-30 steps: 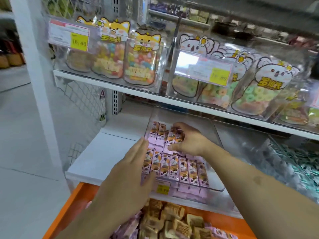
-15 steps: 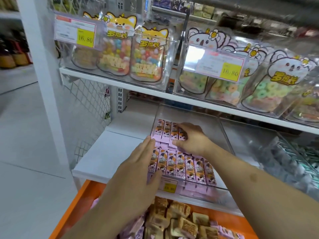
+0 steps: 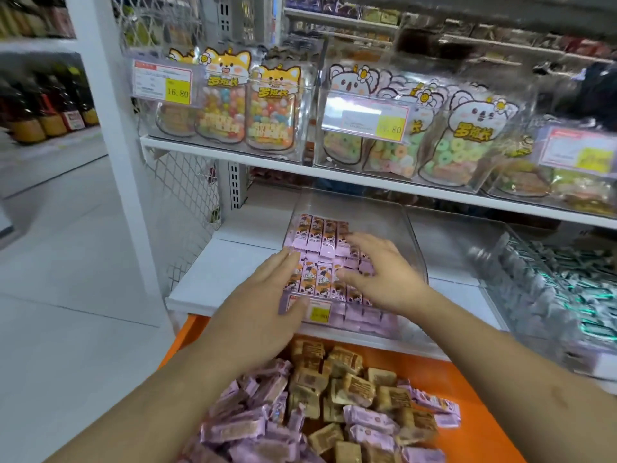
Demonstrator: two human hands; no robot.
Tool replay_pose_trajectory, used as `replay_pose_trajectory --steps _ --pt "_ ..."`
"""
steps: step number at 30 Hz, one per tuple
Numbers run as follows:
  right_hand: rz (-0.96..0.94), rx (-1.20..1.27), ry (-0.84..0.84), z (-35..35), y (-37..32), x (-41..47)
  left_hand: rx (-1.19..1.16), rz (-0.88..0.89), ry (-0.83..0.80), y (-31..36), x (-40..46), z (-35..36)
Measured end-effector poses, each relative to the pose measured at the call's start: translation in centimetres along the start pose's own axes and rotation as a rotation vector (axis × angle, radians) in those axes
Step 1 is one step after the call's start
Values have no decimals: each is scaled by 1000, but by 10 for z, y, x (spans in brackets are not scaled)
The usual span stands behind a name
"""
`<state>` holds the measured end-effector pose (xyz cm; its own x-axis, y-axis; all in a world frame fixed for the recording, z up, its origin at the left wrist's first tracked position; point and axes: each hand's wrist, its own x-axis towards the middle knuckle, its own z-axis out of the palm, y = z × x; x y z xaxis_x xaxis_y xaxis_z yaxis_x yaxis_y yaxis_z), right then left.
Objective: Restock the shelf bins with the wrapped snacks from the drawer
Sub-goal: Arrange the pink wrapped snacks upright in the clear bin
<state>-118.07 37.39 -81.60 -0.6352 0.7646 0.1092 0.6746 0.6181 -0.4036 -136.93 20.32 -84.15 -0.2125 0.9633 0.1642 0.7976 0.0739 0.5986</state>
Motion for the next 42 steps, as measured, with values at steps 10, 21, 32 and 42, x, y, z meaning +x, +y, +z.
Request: replay_pose_trajectory --steps 10,21,32,42 --pt "-98 79 -115 19 10 -142 64 32 -152 14 -80 39" --pt "238 -72 -490 136 115 -187 185 -78 -535 -33 -105 138" --pt "197 -321 -490 228 173 -169 77 -141 -598 -62 -70 218" --pt "230 -190 -467 208 161 -167 -27 -186 -520 -48 -69 218"
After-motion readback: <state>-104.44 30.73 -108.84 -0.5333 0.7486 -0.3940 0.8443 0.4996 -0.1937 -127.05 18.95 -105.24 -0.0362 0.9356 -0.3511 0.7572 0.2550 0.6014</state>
